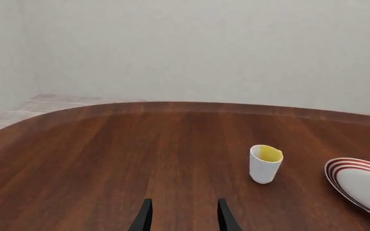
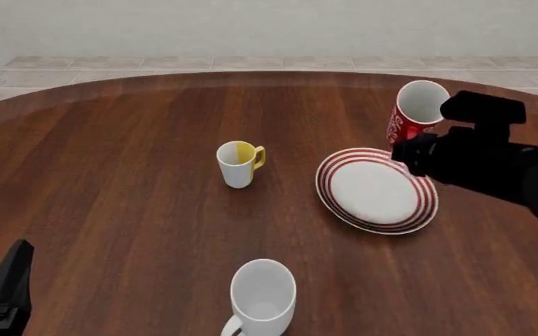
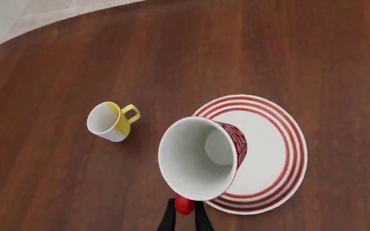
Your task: Pick up the red mug and put it on the plate
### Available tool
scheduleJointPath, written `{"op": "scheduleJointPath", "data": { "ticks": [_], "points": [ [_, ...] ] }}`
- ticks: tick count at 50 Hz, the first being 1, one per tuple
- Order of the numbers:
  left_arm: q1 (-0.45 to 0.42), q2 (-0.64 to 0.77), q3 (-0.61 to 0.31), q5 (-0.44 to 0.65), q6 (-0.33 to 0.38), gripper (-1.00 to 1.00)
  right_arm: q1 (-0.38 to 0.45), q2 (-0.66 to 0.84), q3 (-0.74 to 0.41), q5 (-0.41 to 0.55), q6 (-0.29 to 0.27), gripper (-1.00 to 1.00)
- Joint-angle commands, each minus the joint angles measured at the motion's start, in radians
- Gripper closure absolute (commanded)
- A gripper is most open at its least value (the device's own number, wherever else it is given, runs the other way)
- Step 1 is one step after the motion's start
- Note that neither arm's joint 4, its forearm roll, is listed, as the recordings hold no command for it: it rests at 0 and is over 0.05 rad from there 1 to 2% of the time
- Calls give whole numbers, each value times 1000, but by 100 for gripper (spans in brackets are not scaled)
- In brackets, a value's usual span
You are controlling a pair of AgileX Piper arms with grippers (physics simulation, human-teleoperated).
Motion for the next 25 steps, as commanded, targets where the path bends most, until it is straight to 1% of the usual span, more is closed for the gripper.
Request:
{"op": "scheduleJointPath", "data": {
  "ticks": [1,5,16,25],
  "points": [
    [1,0,7,-7,1,-100,-42,63,-56,-20,-11,100],
    [0,0,8,-7,0,-100,-53,89,-64,-33,-20,100],
    [2,0,2,0,-3,-100,-48,148,-84,-53,-9,100],
    [3,0,0,0,-5,-100,-53,199,-83,-82,-21,100]
  ]
}}
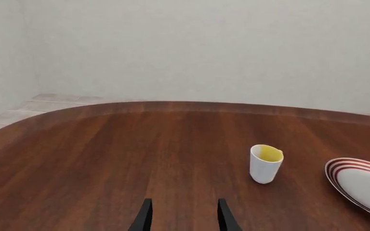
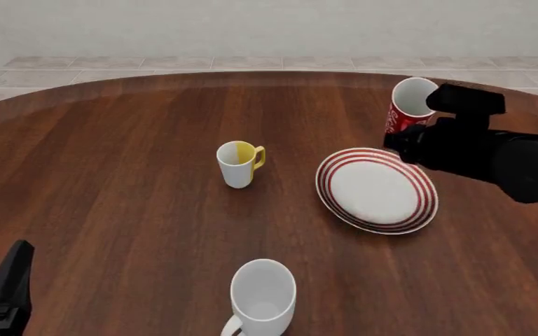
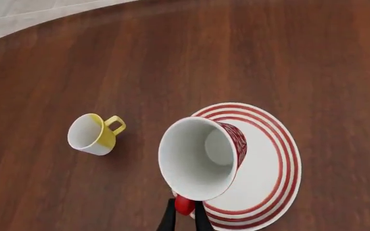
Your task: Pick up the red mug and put it on the plate
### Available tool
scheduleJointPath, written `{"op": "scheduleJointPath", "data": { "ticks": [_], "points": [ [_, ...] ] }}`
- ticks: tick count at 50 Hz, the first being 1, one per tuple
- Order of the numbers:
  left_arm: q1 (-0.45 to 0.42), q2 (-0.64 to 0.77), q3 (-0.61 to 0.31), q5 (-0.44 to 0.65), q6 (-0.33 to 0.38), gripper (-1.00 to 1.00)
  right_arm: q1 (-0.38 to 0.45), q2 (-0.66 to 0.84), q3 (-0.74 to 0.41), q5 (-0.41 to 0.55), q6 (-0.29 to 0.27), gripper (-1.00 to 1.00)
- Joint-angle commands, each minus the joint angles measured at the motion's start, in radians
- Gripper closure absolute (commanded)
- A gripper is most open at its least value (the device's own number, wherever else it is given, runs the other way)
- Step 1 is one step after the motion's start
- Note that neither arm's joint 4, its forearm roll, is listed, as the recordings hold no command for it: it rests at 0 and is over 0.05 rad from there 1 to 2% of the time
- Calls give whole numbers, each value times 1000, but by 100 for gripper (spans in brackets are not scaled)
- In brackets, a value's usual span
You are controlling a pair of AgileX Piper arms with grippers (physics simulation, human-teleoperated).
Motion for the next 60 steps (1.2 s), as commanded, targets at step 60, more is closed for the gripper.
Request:
{"op": "scheduleJointPath", "data": {
  "ticks": [60],
  "points": [
    [4,0,-9,7,-5,-100,-17,187,56,-137,-13,100]
  ]
}}
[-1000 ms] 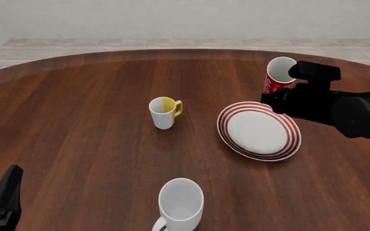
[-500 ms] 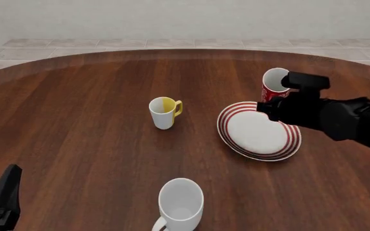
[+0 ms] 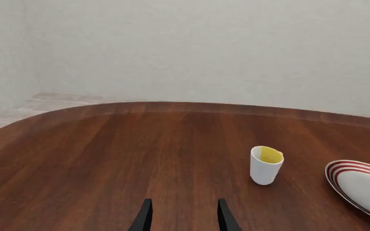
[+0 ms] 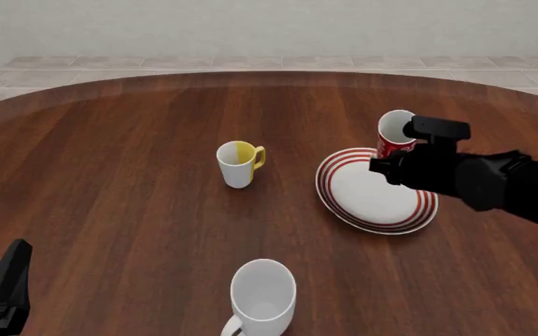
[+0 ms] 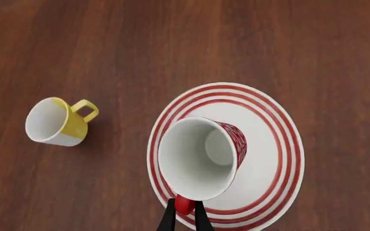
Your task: Pick up the red mug and put it on the plate
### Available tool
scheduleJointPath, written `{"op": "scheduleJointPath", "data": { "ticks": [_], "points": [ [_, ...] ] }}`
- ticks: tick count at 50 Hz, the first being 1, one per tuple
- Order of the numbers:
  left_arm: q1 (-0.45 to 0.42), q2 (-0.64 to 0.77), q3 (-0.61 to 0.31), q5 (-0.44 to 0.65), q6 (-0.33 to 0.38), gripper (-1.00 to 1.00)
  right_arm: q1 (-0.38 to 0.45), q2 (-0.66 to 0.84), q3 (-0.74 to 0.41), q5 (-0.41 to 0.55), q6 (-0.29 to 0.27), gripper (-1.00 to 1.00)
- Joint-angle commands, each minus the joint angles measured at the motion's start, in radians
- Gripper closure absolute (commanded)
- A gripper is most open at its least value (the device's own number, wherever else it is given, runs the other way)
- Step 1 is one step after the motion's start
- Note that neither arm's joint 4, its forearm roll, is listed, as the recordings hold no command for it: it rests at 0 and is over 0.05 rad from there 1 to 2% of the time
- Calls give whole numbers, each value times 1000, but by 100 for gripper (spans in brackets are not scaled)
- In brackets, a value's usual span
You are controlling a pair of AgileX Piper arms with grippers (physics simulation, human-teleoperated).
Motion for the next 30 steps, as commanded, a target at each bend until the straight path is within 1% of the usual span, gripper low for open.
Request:
{"op": "scheduleJointPath", "data": {
  "ticks": [1,30],
  "points": [
    [-1,0,-6,6,1,-100,6,12,7,-16,14,100],
    [1,0,-1,1,-1,-100,14,30,42,-38,12,100]
  ]
}}
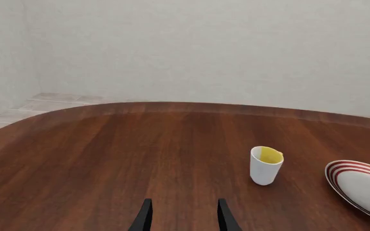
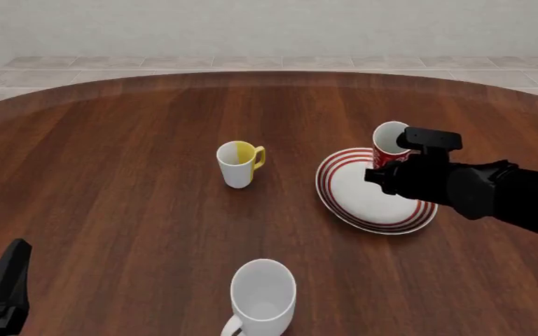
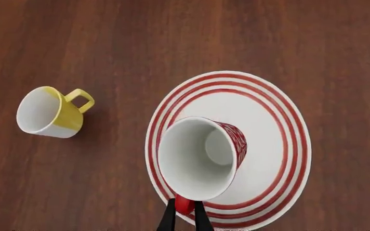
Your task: Pick up the red mug and put it on the plate
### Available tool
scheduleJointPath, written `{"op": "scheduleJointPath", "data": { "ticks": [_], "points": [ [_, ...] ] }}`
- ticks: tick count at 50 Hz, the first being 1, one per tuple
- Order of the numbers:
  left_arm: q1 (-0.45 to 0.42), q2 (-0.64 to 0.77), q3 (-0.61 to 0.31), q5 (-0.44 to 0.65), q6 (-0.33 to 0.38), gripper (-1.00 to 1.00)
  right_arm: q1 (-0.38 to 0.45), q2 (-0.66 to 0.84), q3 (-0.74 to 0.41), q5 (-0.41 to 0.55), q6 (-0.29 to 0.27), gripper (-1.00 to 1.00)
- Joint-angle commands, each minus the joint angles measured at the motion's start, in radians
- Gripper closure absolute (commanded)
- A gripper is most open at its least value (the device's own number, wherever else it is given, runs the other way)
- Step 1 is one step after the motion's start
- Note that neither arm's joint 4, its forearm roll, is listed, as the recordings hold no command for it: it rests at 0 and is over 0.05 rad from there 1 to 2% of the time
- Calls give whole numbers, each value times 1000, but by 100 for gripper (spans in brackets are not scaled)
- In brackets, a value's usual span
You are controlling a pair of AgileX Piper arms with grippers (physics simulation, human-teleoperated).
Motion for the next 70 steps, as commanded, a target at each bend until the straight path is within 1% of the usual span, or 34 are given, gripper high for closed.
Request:
{"op": "scheduleJointPath", "data": {
  "ticks": [1,21,31,36,42,46,48,52,54,67,68,70],
  "points": [
    [1,0,6,-7,-1,-100,4,0,10,-8,9,100],
    [2,0,4,-4,-2,-100,7,16,22,-22,11,100],
    [2,0,4,-3,-2,-100,18,29,25,-21,25,100],
    [1,0,8,-8,-1,-100,24,48,21,-16,44,100],
    [1,0,7,-6,-2,-100,20,43,18,-12,37,100],
    [1,0,7,-6,-1,-100,20,52,18,-11,44,100],
    [1,0,21,-20,-1,-100,17,49,18,-10,43,100],
    [1,0,11,-10,-1,-100,22,56,13,-6,54,100],
    [1,0,10,-8,-1,-100,16,55,13,-5,50,100],
    [0,0,6,-4,-1,-100,24,71,-1,9,81,100],
    [-1,0,3,-1,0,-100,34,77,-2,11,94,100],
    [-1,0,8,-6,0,-100,29,72,-2,11,87,100]
  ]
}}
